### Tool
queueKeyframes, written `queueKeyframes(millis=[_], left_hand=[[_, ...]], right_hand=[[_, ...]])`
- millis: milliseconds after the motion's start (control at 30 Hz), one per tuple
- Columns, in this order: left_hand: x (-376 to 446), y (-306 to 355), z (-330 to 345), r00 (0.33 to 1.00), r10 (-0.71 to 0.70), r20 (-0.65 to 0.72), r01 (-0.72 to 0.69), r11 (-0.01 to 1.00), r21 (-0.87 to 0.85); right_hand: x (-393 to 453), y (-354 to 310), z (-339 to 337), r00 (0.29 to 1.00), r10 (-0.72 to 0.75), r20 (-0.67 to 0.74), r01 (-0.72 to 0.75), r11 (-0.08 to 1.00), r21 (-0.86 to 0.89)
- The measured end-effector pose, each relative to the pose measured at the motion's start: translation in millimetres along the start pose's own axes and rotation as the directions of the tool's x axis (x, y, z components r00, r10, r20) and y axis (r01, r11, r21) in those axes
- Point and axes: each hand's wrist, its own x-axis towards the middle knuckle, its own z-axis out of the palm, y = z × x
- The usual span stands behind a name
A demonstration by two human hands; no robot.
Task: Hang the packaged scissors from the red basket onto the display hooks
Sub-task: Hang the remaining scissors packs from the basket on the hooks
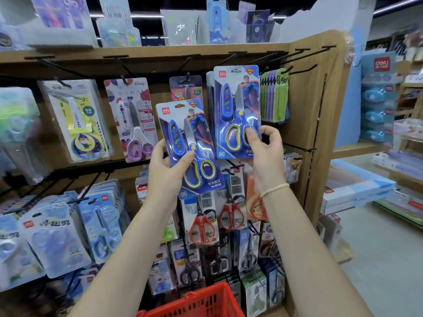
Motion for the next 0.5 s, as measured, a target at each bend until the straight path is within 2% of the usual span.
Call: queueKeyframes(millis=[133, 500], left_hand=[[1, 2, 2, 0.999, 0.031, -0.031, -0.031, 0.999, 0.009], [-1, -3, 4, 1.0, 0.021, -0.022, -0.021, 1.0, 0.007]], right_hand=[[14, 0, 1, 0.999, 0.048, 0.004, -0.048, 0.997, -0.057], [25, 5, -2, 0.998, 0.063, -0.019, -0.065, 0.993, -0.1]])
